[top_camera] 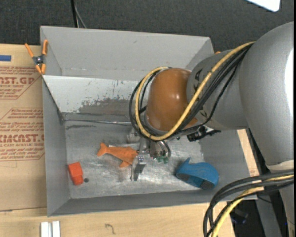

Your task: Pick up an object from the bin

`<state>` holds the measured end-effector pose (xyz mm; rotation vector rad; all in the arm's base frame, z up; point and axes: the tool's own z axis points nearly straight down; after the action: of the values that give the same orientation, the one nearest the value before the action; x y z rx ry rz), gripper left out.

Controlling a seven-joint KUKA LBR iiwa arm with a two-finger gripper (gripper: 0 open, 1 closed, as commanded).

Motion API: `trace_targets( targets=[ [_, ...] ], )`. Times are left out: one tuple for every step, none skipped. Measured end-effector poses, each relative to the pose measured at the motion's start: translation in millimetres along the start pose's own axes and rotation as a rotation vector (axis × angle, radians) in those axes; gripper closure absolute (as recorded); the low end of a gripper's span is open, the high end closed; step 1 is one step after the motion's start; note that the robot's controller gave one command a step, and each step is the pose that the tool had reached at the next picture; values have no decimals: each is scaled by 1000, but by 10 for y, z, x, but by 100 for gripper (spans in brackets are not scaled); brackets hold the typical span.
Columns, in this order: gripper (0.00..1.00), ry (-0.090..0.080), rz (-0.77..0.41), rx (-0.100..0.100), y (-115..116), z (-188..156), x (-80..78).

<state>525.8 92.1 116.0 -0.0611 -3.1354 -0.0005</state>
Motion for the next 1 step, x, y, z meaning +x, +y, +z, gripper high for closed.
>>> trace_targets(
  targets=[
    [0, -8, 37, -1, -133, -101, -205]
  ],
)
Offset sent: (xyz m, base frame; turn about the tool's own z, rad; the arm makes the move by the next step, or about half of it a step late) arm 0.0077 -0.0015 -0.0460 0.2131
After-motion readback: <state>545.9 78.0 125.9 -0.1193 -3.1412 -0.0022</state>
